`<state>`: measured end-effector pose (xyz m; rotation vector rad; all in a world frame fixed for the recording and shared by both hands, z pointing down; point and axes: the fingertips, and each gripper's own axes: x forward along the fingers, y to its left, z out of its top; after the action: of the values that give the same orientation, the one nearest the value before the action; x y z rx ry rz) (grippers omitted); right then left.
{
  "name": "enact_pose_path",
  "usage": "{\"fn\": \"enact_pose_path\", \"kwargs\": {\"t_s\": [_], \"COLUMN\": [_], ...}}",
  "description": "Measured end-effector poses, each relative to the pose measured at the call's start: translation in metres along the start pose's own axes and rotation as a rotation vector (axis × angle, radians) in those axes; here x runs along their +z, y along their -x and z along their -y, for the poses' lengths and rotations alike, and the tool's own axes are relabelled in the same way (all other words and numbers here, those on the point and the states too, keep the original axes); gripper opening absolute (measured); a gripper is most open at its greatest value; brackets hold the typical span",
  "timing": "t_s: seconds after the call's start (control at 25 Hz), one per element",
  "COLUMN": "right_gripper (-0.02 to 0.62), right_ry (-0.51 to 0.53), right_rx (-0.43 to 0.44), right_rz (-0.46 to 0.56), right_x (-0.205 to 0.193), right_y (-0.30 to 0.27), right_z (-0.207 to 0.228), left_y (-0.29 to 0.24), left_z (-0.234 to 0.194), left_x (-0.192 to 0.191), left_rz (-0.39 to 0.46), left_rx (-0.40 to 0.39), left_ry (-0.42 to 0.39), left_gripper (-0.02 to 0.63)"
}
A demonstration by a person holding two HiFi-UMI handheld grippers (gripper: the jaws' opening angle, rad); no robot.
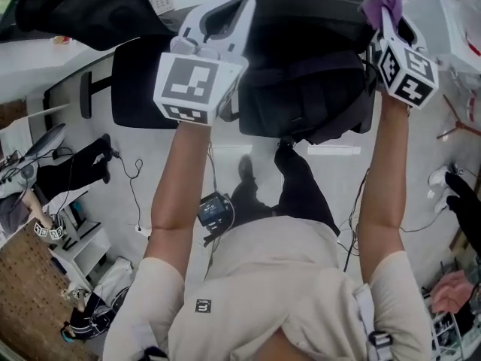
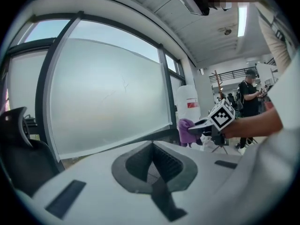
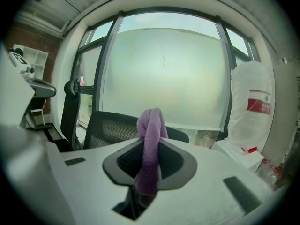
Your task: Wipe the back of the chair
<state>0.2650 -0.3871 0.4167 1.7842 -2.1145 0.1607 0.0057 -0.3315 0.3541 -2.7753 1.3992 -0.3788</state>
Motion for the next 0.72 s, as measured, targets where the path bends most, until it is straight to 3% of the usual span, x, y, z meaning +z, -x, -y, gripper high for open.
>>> {"fn": "enact_pose_path", "kwargs": {"t_s": [0.2, 0.4, 0.6, 0.72], "right_gripper": [0.058, 0.058, 0.058, 0.058], "right_ry": [0.025, 0.073, 0.098, 0.104], "right_rx": [0.025, 0.074, 0.107, 0.103], "right_rz": [0.048, 0.088, 0.142, 0.18], "right_x": [0.04, 0.103, 0.121, 0.123], "right_y": [0.041, 0.053, 0.107, 0.178], "right_z": [-0.026, -0.096, -0.111, -0.073], "left_y": [0.044, 0.096, 0.138, 0.158], "left_z": [-0.018, -0.078, -0.061, 0.002], "left_x": [0.024, 0.052, 0.074, 0.106], "left_rz": [0.024, 0.071, 0.115, 0.153], "left_rx": [0.03, 0.058, 0.081, 0.074], "left_ry": [-0.019, -0.034, -0.061, -0.086], "left_gripper": [0.009, 0.009, 0.009, 0.009]}}
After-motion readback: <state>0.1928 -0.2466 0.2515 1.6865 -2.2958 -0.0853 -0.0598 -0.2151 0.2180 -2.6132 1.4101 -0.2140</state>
